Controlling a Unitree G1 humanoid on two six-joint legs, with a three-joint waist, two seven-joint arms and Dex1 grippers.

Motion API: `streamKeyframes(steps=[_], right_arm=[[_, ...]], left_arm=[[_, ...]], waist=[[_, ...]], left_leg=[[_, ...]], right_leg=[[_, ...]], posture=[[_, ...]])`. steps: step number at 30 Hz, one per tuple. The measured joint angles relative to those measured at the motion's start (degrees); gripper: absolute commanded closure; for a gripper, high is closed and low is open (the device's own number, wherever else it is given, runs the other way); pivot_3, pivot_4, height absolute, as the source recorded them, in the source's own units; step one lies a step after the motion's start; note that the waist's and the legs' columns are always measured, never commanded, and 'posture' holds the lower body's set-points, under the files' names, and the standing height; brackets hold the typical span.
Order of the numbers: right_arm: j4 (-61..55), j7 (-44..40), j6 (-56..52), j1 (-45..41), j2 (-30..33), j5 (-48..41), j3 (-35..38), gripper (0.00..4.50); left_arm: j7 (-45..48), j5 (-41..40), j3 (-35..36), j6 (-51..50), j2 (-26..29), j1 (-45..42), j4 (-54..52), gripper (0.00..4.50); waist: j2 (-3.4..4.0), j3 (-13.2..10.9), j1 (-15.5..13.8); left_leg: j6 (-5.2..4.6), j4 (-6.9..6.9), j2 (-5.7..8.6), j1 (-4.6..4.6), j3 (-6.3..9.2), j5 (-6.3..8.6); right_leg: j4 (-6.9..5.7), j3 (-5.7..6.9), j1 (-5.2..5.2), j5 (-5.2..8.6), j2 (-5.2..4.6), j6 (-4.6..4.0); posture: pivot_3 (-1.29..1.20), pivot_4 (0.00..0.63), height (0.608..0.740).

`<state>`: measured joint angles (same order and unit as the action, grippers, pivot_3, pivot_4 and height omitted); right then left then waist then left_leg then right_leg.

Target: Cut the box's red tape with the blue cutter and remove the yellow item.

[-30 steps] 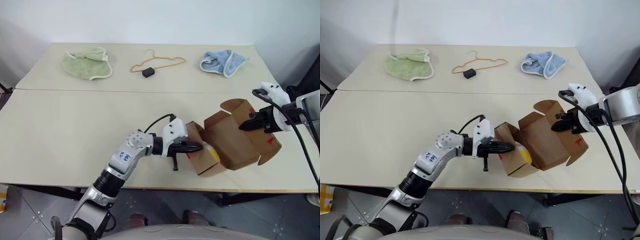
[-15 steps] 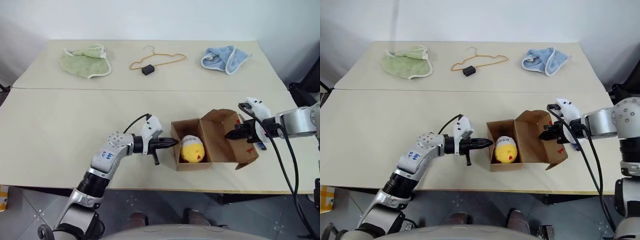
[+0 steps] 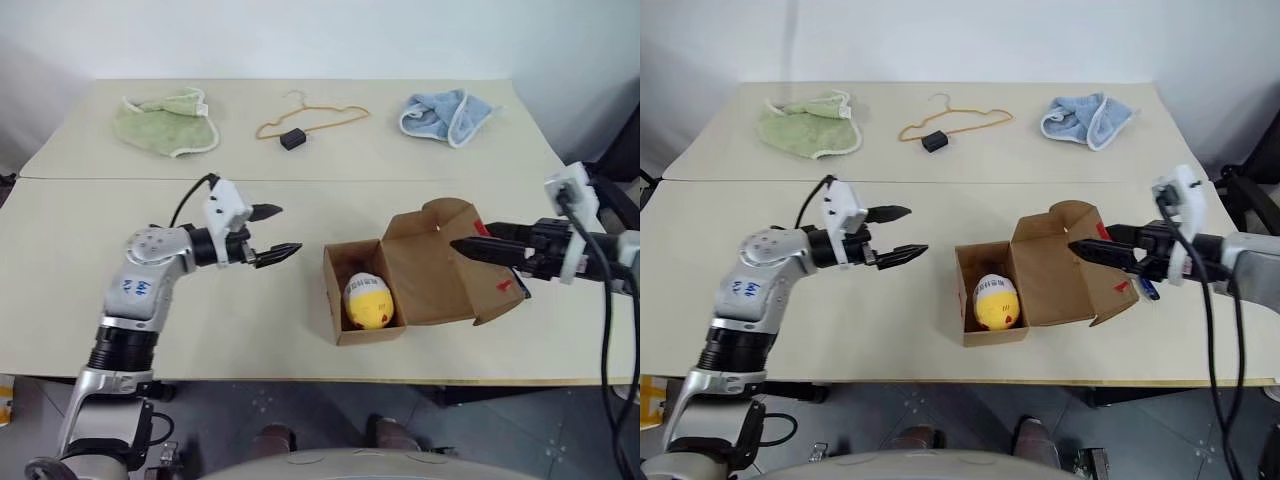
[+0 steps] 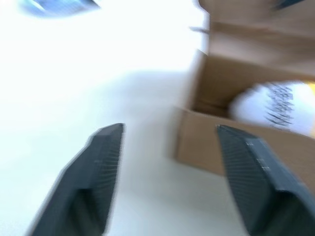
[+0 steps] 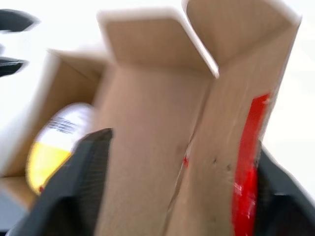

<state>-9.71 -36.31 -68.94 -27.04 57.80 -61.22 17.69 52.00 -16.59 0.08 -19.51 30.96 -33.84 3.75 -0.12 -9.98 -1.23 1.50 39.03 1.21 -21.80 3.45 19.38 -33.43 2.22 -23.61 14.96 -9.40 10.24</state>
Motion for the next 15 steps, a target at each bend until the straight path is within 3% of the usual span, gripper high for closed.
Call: streamKeyframes(steps=[2,3,6,9,15], right_arm=[[-0.41,-10.05,9.31,3.88,1.92,4.84,0.81,0.02],[0.35,-18.08,18.30,8.41,4.02,9.47,1.62,0.02],[5.21,-28.63,30.09,10.53,4.29,14.87,4.53,0.02],[2.46,-40.60,41.75,15.70,4.21,17.65,5.21,0.02],[-6.71,-44.62,47.55,22.66,0.38,17.21,8.21,0.02]], left_arm=[[2.55,-1.63,1.41,-0.24,1.81,0.75,0.24,0.09],[6.60,-5.62,4.14,-3.91,7.04,6.83,-2.11,0.09],[9.93,-9.33,10.83,-7.95,11.89,15.84,-1.84,0.09],[11.93,-11.61,14.82,-9.43,14.89,23.27,-3.09,0.09],[12.21,-12.69,25.02,-9.66,17.98,34.45,-2.54,0.09]], waist=[[-0.04,-0.02,0.18],[-0.07,-0.06,0.76],[0.01,-0.21,1.74],[-0.08,-0.27,1.43],[-0.11,-0.31,0.58]], left_leg=[[0.01,0.00,-0.02,0.08,-0.08,0.00],[0.03,-0.14,-0.07,0.21,-0.16,0.04],[-0.06,-0.11,-0.11,0.44,-0.50,0.16],[-0.02,-0.14,-0.24,0.62,-0.50,0.23],[0.00,-0.01,-0.23,0.62,-0.49,0.27]], right_leg=[[-0.04,-0.06,0.03,-0.03,-0.01,0.06],[-0.08,-0.05,-0.01,0.00,0.01,0.01],[-0.10,-0.14,0.03,0.00,-0.02,0.01],[-0.12,-0.13,0.17,0.02,0.04,-0.03],[-0.14,-0.15,0.19,0.00,0.01,-0.07]], posture=[[0.00,0.150,0.740],[0.00,0.150,0.740],[0.00,0.150,0.740],[0.00,0.150,0.740],[0.00,0.150,0.740]])
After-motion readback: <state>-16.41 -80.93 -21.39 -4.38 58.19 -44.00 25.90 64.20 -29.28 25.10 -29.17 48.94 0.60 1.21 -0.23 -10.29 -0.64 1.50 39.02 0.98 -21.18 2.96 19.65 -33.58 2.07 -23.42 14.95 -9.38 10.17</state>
